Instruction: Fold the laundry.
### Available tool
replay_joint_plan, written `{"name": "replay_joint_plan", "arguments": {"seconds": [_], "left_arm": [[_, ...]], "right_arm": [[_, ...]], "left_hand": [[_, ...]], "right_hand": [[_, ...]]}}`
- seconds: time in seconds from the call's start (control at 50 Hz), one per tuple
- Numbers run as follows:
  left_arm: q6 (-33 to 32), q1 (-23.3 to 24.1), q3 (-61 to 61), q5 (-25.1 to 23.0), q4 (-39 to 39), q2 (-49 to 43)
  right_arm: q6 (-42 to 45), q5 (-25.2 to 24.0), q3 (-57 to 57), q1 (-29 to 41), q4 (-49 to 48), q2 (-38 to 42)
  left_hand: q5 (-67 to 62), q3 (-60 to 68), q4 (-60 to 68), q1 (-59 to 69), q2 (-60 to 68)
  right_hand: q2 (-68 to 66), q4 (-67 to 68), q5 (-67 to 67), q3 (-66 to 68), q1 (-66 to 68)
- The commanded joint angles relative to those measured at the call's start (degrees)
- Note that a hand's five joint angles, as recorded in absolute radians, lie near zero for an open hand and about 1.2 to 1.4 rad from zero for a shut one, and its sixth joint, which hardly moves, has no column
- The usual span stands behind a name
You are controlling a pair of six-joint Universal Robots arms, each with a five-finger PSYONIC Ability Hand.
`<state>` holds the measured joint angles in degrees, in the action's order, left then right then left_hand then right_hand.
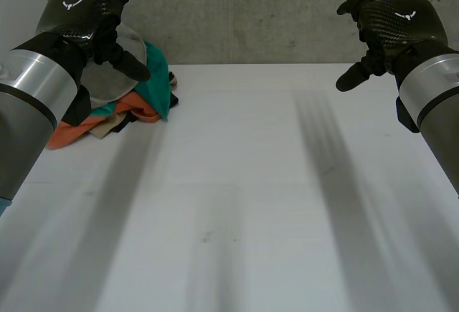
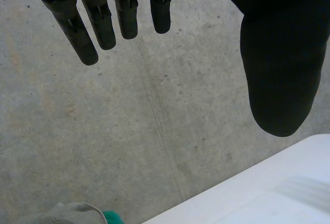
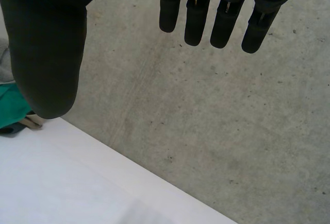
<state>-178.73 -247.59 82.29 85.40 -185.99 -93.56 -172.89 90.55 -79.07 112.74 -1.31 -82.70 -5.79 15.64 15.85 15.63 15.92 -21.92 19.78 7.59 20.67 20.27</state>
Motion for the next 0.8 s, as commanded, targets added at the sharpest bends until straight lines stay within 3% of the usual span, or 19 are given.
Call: {"name": "replay_joint_plan", "arguments": {"seconds": [0.02, 0.4, 0.56, 0.8], "left_arm": [[0.0, 0.0, -0.1, -0.1, 0.0, -0.1], [0.0, -1.1, -2.5, -0.2, -0.7, -3.1], [-5.0, -11.2, -9.4, -0.1, -6.5, -17.3], [-26.2, -19.0, -33.6, -0.1, -20.5, -50.1]], "right_arm": [[0.1, 0.0, 0.0, 0.1, 0.0, 0.1], [0.1, 0.0, 0.1, 0.1, 0.0, 0.1], [0.2, -0.3, 0.2, 0.1, 0.1, 0.5], [2.0, -0.4, -0.4, 0.2, 0.2, 2.5]], "left_hand": [[5.8, -5.6, -5.8, -5.6, -5.9], [5.8, -5.6, -5.8, -5.6, -5.9], [5.8, -5.6, -5.8, -5.6, -5.9], [5.8, -5.6, -5.8, -5.6, -5.9]], "right_hand": [[11.9, -9.8, -7.6, -10.7, -10.3], [11.9, -9.8, -7.6, -10.7, -10.3], [11.9, -9.8, -7.6, -10.7, -10.3], [11.9, -9.8, -7.6, -10.7, -10.3]]}}
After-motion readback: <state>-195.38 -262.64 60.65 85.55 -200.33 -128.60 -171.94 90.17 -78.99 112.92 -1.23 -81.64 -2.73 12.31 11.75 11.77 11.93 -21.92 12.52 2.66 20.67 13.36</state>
